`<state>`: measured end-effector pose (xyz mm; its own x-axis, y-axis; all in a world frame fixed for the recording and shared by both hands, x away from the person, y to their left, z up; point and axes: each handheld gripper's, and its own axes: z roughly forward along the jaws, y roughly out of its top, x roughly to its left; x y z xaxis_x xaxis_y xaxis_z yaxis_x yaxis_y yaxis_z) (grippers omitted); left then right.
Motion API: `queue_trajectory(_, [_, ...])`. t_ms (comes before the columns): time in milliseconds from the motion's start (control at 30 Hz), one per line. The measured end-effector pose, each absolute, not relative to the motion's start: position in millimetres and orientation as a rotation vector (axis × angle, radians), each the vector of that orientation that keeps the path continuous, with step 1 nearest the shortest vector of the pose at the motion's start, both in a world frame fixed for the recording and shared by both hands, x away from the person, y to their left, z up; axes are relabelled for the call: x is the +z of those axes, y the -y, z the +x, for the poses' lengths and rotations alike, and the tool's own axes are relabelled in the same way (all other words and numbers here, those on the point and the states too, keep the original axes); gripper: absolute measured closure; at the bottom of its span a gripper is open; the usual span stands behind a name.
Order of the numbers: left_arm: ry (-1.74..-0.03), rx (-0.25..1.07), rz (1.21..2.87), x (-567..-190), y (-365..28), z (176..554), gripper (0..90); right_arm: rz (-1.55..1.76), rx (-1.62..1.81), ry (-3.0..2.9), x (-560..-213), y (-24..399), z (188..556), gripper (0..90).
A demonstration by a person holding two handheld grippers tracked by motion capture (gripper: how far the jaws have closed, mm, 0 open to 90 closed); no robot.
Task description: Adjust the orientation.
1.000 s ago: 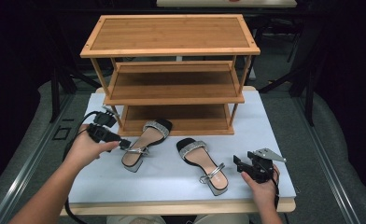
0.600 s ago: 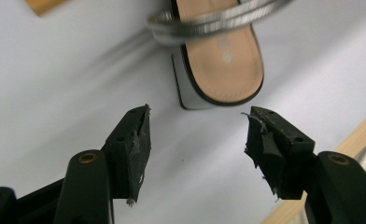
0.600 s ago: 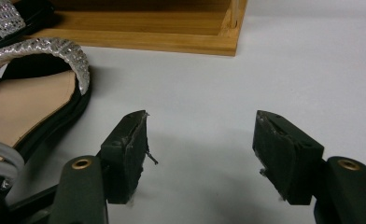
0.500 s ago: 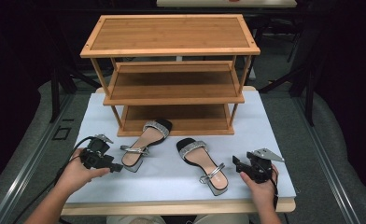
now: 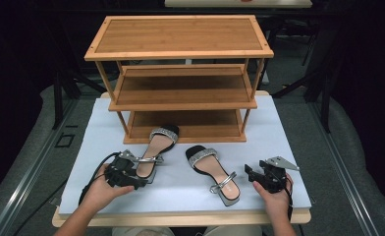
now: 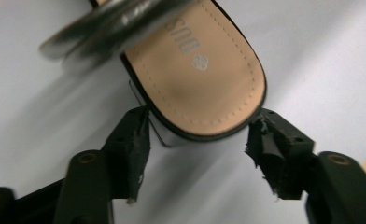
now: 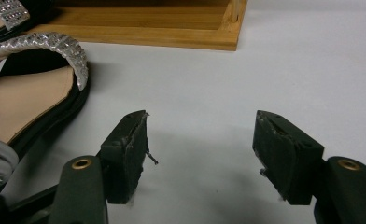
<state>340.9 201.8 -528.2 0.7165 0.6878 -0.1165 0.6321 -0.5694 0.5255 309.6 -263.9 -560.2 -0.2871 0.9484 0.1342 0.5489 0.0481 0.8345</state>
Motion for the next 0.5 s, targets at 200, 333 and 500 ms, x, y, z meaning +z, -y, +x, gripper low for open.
queue_trajectory(200, [-0.988, 0.202, 2.362, -534, -192, 343, 33.0, 1.493, 1.143, -1.885, -561, 262, 310, 34.8])
queue_trajectory(333, [-0.948, 0.215, 2.36, -534, -184, 337, 34.0, 1.501, 1.16, -1.882, -562, 263, 311, 34.9])
queue_trajectory(500, [-0.948, 0.174, 2.347, -535, -181, 341, 32.4, 1.503, 1.173, -1.874, -561, 263, 311, 35.0])
